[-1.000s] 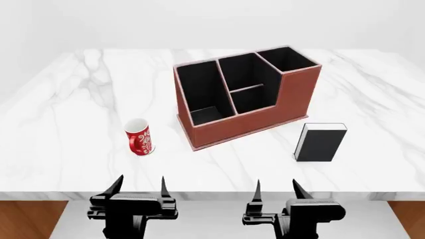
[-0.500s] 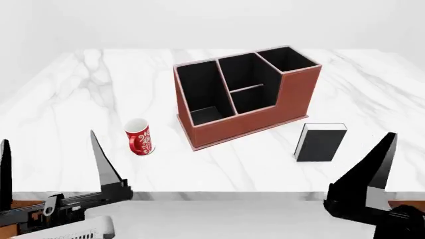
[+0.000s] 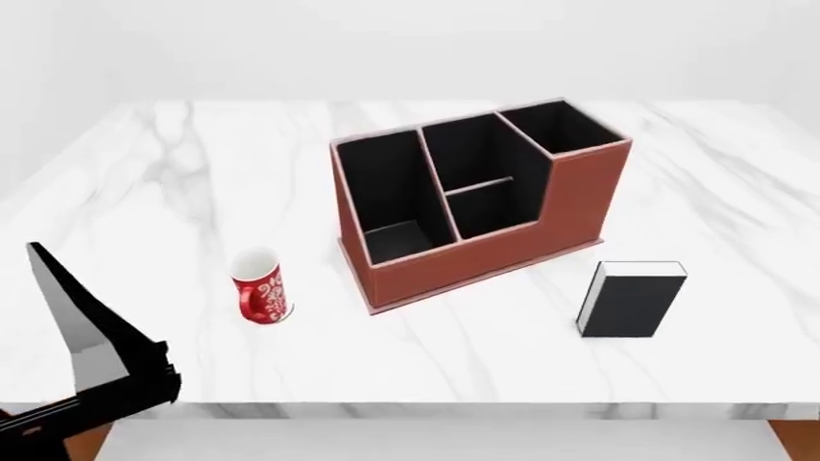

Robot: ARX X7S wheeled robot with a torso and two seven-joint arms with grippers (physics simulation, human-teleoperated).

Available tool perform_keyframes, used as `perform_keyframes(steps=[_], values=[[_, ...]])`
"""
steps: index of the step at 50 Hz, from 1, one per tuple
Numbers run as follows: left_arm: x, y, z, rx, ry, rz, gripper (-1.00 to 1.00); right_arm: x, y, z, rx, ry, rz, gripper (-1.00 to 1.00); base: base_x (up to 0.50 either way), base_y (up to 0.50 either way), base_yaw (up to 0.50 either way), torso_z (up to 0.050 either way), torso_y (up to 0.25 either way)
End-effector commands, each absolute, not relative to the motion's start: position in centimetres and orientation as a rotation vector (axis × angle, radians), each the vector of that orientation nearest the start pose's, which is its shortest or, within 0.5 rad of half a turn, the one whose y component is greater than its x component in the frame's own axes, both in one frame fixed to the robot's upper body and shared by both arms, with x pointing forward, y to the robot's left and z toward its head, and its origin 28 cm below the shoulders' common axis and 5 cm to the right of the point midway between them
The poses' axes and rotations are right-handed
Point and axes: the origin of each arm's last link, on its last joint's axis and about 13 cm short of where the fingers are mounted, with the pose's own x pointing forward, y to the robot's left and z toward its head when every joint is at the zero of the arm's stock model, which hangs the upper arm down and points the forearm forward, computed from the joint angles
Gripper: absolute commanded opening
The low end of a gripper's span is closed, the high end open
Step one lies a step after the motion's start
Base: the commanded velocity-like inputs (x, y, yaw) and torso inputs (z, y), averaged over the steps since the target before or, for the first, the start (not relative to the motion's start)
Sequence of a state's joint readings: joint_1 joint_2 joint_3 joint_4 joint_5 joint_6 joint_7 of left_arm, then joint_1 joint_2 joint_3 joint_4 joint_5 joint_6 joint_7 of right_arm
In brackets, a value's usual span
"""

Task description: Pick up the book and place it in the back compartment of the caddy.

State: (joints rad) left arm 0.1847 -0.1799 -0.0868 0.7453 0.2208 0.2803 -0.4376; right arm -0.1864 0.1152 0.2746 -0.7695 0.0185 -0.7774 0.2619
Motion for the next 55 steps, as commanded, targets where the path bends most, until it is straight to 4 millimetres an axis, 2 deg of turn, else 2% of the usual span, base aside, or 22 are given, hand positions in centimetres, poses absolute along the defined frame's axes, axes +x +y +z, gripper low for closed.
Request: perform_keyframes(steps=[1, 41, 49, 53, 54, 55], values=[[14.64, 24.08, 15.85, 0.243, -0.939, 0.418, 1.00, 11.17, -14.21, 19.05, -0.170, -1.436, -0.309, 1.00, 0.50, 0.00, 0.00, 0.000, 0.000], [14.83, 23.85, 15.49, 0.248, -0.928, 0.398, 1.00, 11.35, -13.81, 18.93, -0.182, -1.410, -0.265, 1.00, 0.50, 0.00, 0.00, 0.000, 0.001], [14.86, 23.78, 15.42, 0.254, -0.931, 0.395, 1.00, 11.38, -13.79, 18.90, -0.178, -1.412, -0.262, 1.00, 0.23, 0.00, 0.00, 0.000, 0.001], [14.88, 23.77, 15.41, 0.254, -0.930, 0.395, 1.00, 11.45, -13.72, 18.73, -0.234, -1.417, -0.292, 1.00, 0.00, 0.00, 0.00, 0.000, 0.000], [14.89, 23.76, 15.40, 0.254, -0.930, 0.394, 1.00, 11.20, -13.68, 18.49, -0.301, -1.501, -0.352, 1.00, 0.00, 0.00, 0.00, 0.000, 0.000], [14.91, 23.76, 15.38, 0.254, -0.930, 0.393, 1.00, 11.39, -13.58, 18.44, -0.282, -1.434, -0.305, 1.00, 0.00, 0.00, 0.00, 0.000, 0.000]])
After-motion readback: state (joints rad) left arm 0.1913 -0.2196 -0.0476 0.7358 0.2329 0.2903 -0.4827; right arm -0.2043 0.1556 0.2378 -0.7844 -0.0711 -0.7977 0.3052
